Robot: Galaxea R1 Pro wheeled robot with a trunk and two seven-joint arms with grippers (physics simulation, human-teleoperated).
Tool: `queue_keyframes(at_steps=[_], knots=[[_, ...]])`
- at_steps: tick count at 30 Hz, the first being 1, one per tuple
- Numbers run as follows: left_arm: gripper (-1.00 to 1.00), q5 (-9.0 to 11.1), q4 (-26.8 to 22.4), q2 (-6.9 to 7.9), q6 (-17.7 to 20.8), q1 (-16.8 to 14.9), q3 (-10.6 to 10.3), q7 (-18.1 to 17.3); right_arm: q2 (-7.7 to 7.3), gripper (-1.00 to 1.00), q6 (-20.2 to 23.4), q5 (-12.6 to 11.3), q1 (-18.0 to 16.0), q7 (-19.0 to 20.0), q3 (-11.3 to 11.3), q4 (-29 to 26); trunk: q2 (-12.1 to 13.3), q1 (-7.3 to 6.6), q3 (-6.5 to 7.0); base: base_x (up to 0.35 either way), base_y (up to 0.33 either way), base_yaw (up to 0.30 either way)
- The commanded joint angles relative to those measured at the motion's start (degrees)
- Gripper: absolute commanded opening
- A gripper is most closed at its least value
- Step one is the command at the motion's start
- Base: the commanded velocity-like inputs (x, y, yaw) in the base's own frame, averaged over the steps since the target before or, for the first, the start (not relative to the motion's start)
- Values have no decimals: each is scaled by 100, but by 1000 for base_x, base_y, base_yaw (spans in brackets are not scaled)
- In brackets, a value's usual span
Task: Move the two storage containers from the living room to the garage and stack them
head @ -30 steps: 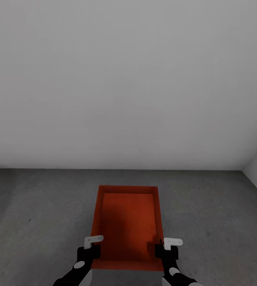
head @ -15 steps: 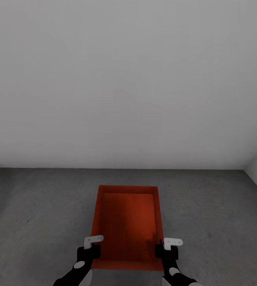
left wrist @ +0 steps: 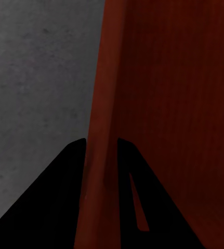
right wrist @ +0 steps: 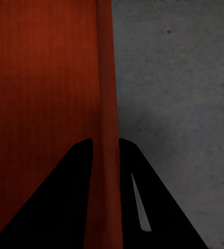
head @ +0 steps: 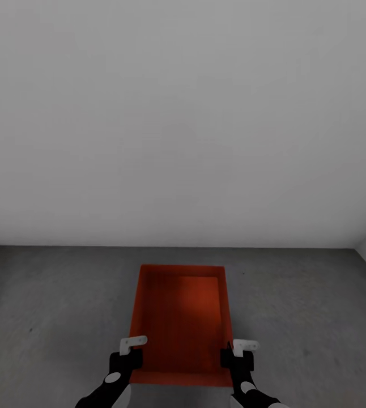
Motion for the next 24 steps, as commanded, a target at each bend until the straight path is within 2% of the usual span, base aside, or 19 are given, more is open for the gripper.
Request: queue_keyframes(at_steps=[1,15,24], knots=[[-100,120,25,7,-10,-1,-73,-111,-29,-100,-465,71,-7,7,-28,-8,-3,3,-5,320,0,0],[-100,119,18,4,-27,-1,-73,-111,-36,-100,-457,69,-7,-2,-22,-10,-3,3,-5,314,0,0],[-100,119,17,3,-33,-1,-73,-111,-29,-100,-465,77,-7,-8,-20,-9,-3,3,-5,70,0,0]])
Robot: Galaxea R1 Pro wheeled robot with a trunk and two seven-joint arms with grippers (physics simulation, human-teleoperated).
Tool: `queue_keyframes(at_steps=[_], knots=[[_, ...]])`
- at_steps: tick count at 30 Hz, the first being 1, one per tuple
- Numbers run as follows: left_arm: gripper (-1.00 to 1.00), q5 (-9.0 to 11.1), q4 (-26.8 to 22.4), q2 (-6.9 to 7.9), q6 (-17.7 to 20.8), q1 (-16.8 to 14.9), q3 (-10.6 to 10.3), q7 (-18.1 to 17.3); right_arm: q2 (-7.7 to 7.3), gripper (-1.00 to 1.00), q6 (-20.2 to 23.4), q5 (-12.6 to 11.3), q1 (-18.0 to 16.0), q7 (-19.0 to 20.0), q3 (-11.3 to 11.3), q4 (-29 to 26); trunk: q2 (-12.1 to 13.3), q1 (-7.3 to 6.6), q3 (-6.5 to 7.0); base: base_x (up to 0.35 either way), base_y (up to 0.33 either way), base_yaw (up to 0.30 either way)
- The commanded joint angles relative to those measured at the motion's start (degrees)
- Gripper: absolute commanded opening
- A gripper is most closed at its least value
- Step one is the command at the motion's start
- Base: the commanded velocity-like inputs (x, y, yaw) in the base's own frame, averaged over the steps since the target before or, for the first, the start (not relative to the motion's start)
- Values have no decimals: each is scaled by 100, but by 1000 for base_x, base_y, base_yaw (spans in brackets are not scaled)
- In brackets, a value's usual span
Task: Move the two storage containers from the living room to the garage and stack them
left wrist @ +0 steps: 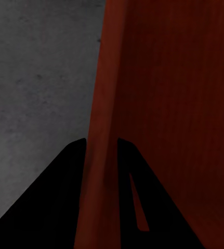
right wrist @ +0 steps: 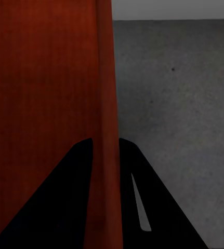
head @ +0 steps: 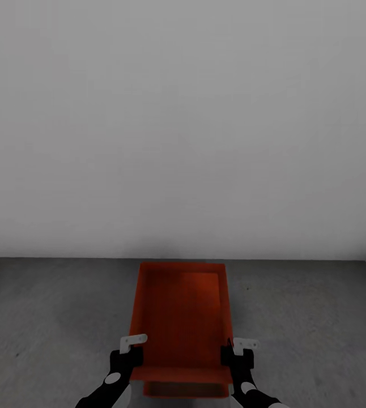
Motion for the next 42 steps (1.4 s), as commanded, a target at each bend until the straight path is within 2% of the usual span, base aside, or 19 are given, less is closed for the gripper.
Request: queue_keyframes(at_steps=[1,13,42], knots=[[-100,84,16,7,231,-2,-28,-99,-24,-100,-210,51,-8,15,-45,-10,-3,0,-4,6,0,0],[-100,84,16,4,229,-3,-28,-99,-32,-100,-203,38,-8,23,-50,-9,-3,0,-38,1,0,0],[-100,84,16,5,224,-2,-28,-99,-32,-100,-202,37,-8,23,-50,-8,-3,0,-250,0,0,0]])
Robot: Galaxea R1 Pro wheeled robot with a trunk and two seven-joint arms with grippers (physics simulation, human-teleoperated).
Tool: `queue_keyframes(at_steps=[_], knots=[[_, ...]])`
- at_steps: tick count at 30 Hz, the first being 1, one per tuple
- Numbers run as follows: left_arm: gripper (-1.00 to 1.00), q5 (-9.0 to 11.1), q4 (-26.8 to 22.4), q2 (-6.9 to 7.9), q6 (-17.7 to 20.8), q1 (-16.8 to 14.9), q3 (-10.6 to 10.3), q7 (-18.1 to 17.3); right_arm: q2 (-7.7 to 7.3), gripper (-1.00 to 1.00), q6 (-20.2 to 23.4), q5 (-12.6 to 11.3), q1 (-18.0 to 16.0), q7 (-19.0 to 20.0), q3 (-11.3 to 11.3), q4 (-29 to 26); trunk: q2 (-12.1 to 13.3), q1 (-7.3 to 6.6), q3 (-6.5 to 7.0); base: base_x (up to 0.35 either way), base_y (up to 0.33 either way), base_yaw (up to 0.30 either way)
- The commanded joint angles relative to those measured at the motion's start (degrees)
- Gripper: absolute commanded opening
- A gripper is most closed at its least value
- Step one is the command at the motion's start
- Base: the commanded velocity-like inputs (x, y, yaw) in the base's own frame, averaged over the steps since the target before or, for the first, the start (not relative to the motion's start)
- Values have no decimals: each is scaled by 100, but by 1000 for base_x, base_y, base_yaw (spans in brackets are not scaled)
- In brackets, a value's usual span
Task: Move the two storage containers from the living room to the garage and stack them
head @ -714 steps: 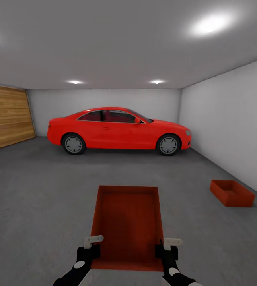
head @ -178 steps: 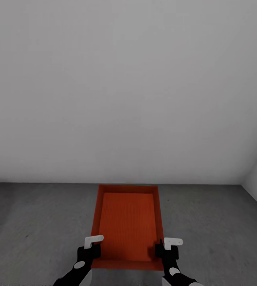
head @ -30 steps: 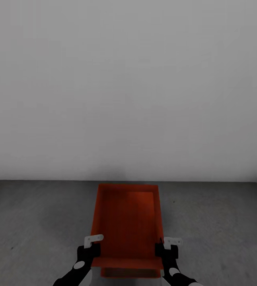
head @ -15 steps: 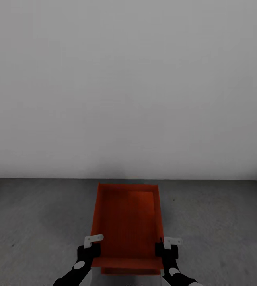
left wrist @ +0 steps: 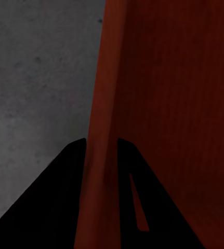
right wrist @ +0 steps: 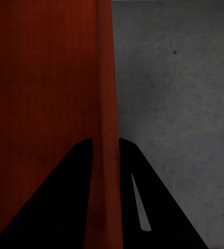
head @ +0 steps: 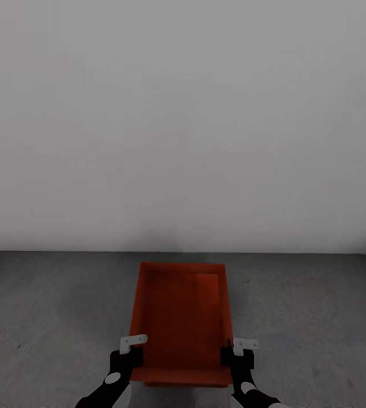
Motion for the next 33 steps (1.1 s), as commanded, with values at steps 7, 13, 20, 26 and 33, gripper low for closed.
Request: queue_keyframes(at_steps=[7,13,20,26,33], knots=[[-100,91,17,5,163,-1,-34,-107,-32,-100,-260,49,-8,15,-44,-11,-3,0,-66,0,0,0],[-100,91,17,4,163,-2,-34,-107,-31,-100,-260,55,-8,15,-39,-9,-3,0,-118,0,0,0],[-100,91,17,4,164,-1,-38,-107,-29,-100,-260,59,-8,15,-39,-9,-3,0,-180,0,0,0],[-100,91,17,4,163,-2,-42,-107,-30,-100,-260,65,-8,15,-39,-12,-3,0,-233,0,0,0],[-100,91,17,4,167,-2,-43,-107,-31,-100,-260,73,-8,15,-39,-11,-3,0,-295,0,0,0]])
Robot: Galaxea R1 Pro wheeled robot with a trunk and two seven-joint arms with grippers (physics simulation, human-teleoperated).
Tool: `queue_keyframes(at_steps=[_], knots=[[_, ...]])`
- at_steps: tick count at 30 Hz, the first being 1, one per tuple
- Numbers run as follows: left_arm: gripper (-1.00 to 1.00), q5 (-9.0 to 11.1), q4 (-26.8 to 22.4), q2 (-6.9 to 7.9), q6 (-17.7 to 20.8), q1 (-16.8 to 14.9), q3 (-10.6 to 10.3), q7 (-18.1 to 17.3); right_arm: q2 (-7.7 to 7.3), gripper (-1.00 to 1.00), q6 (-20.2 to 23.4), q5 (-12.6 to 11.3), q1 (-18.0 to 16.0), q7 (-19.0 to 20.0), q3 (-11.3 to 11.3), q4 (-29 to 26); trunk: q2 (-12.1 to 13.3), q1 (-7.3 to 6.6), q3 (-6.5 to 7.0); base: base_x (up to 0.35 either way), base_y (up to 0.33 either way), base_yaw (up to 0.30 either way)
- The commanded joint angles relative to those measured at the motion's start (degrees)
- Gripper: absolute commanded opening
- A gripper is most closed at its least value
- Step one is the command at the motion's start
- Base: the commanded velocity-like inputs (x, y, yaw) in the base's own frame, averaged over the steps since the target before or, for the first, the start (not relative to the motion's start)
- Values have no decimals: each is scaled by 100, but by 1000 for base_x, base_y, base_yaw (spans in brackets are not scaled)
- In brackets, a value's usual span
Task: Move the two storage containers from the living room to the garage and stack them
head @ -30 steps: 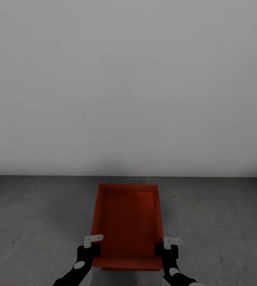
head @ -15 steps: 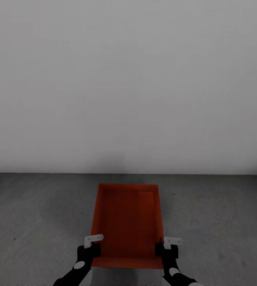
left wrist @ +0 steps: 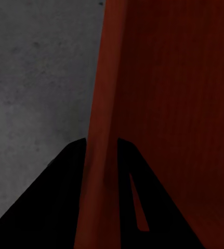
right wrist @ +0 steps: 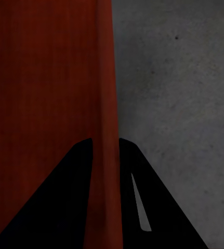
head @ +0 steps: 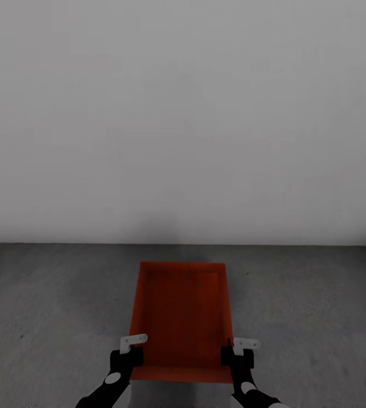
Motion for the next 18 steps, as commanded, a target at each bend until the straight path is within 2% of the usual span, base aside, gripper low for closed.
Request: queue_keyframes(at_steps=[1,18], knots=[[-100,84,16,6,239,-2,-30,-106,-28,-100,-189,60,-8,15,-35,-8,-3,0,-13,0,0,0],[-100,68,22,6,247,-2,-30,-106,-19,-100,-204,110,-8,15,-27,-7,-3,0,-155,0,0,0]])
